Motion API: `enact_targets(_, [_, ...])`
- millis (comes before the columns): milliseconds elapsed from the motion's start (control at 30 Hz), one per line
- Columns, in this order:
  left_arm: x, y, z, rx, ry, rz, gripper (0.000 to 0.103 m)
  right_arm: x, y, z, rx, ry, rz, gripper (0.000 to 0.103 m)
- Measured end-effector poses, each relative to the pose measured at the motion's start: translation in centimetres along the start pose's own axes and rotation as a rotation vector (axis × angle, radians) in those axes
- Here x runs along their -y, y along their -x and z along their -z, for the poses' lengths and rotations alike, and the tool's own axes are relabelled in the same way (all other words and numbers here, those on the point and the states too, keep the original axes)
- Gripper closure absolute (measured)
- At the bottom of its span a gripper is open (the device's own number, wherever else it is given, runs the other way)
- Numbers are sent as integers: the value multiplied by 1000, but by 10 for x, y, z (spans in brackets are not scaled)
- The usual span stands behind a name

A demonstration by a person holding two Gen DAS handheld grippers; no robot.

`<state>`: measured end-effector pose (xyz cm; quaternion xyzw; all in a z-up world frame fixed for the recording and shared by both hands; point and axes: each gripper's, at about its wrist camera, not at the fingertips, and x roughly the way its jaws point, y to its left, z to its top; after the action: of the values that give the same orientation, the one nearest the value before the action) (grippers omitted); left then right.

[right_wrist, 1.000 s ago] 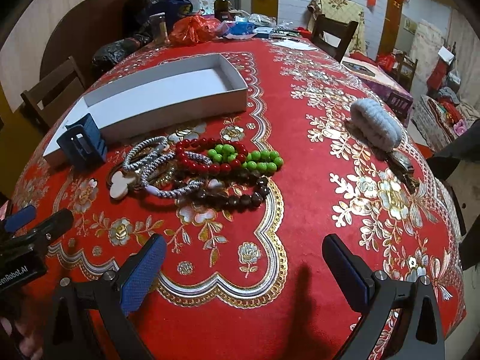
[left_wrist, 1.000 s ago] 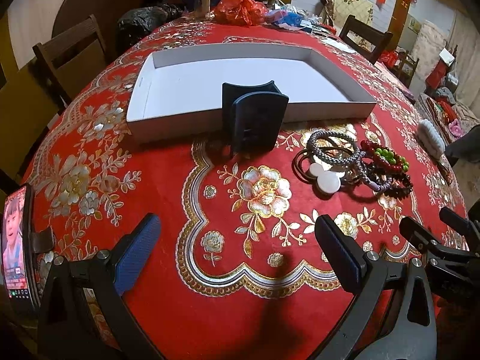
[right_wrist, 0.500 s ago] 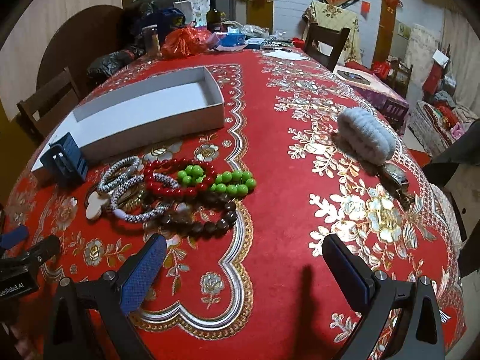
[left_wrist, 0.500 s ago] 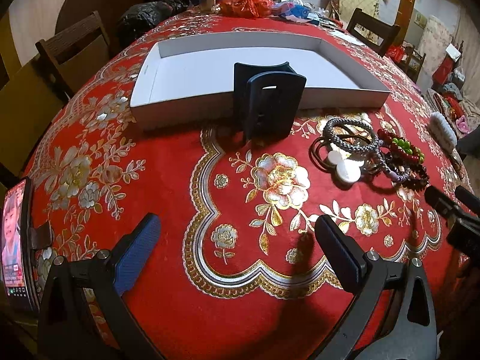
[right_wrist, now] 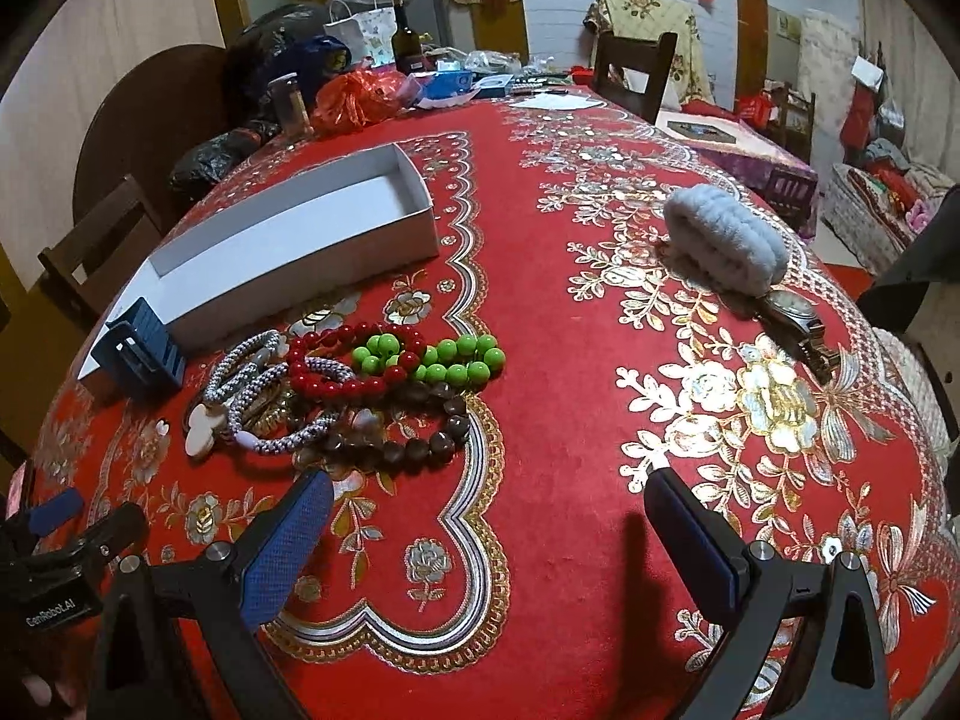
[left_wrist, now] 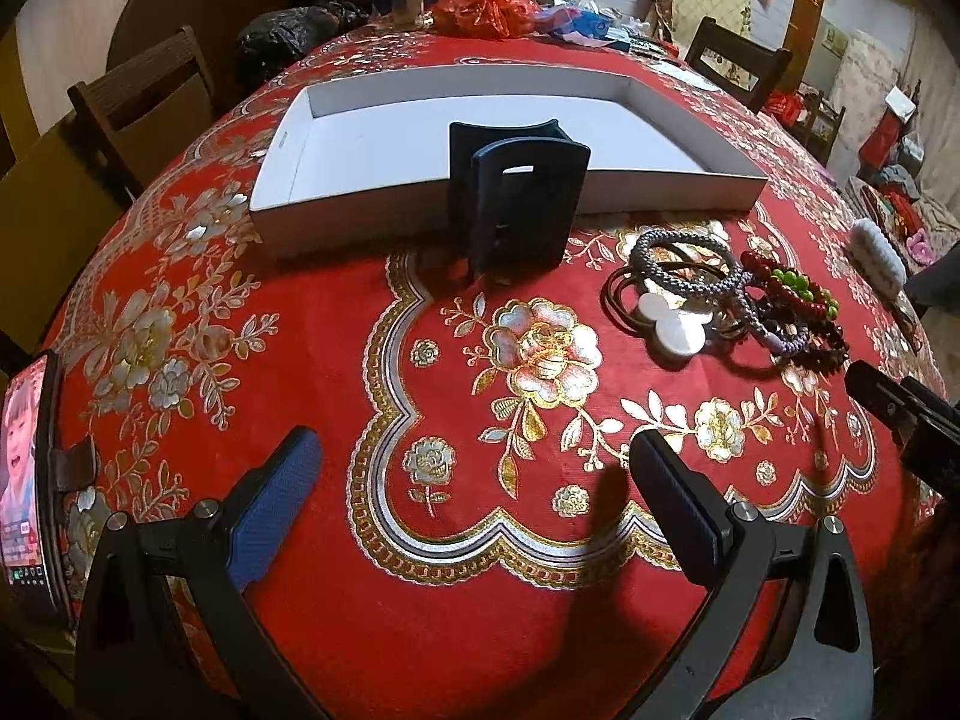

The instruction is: Organize jewelry

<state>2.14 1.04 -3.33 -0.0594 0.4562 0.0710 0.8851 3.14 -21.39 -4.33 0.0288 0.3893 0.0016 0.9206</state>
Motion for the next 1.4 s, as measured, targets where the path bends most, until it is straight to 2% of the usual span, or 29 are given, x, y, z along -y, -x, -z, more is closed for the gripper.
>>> enact_targets(633, [7,-4,1,2,-22,-6,0,-9,6,4,28,43,22,0])
enact_targets(1400, [9,-5,0,4,-22,-7,0,-4,9,3,37,29,24,0])
